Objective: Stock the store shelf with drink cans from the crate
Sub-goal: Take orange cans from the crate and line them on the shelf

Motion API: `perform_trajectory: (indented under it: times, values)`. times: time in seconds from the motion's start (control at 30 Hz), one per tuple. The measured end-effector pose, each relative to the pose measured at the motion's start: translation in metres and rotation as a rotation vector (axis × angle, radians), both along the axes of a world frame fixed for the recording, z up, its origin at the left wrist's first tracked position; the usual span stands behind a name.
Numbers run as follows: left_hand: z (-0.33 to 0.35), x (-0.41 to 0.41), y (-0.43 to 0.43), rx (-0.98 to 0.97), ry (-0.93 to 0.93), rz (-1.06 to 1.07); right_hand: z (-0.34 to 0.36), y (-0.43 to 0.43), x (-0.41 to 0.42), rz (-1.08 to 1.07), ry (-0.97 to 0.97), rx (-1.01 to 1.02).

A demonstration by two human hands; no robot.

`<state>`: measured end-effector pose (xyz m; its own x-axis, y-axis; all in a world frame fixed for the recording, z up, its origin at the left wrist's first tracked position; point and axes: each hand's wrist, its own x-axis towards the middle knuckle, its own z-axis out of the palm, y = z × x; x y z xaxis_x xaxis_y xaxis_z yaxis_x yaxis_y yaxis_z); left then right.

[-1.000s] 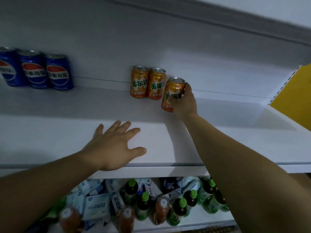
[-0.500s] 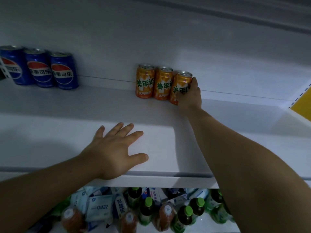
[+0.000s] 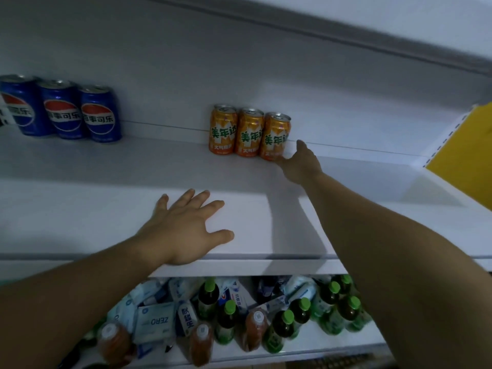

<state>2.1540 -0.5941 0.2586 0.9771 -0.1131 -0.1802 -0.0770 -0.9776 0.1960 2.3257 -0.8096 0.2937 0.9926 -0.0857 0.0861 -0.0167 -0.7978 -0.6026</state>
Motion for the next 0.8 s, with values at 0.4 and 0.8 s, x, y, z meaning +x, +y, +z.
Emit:
perform_trajectory:
  times: [0.4, 0.8]
  values:
    - [0.031, -0.004, -0.062, -0.082, -0.024, -0.197, 0.042, -0.148, -0.218, -0.270, 0.127, -0.272]
    - [0.018, -0.145, -0.287, -0.186, 0.014, -0.978, 0.022, -0.250, -0.442, -0.758, 0.283, -0.241]
